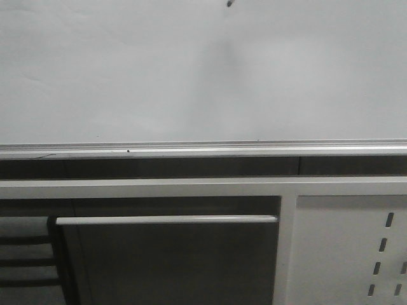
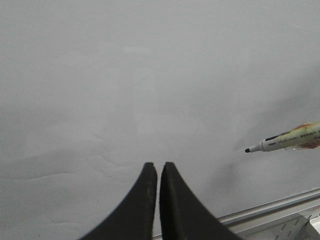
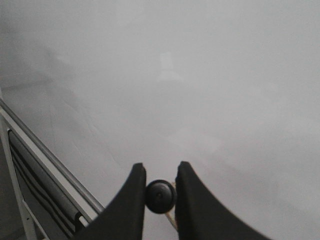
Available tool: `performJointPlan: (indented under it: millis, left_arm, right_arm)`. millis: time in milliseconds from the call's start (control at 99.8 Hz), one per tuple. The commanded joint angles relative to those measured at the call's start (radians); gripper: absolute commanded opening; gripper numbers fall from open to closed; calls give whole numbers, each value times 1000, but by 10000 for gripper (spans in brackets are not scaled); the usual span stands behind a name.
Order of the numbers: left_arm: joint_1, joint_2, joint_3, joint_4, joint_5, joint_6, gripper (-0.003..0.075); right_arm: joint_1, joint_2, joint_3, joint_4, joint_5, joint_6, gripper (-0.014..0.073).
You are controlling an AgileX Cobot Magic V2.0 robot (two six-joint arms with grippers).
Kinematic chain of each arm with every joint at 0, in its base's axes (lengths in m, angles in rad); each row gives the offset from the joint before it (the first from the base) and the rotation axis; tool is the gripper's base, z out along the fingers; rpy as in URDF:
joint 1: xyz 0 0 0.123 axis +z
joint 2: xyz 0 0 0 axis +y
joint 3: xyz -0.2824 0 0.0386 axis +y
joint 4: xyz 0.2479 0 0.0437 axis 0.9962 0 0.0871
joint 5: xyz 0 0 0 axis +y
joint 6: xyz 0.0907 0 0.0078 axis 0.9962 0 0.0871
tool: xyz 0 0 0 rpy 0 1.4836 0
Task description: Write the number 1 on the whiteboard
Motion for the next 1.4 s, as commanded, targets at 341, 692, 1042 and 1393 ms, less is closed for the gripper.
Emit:
performJointPlan:
  millis: [341, 692, 1042, 1393]
  left_arm:
    - [-6, -7, -26, 48, 9, -1, -20]
    - [-6, -7, -26, 66, 9, -1, -20]
    - [-6, -7, -26, 70, 9, -1, -20]
    - [-6, 13, -26, 111, 230, 1, -18]
  right_arm:
    - [1, 48, -52, 33, -21, -43, -59]
    - [1, 86, -52, 35, -59, -84, -59]
    - [1, 149, -48, 68, -10, -85, -60]
    - [1, -62, -48, 73, -1, 94, -64]
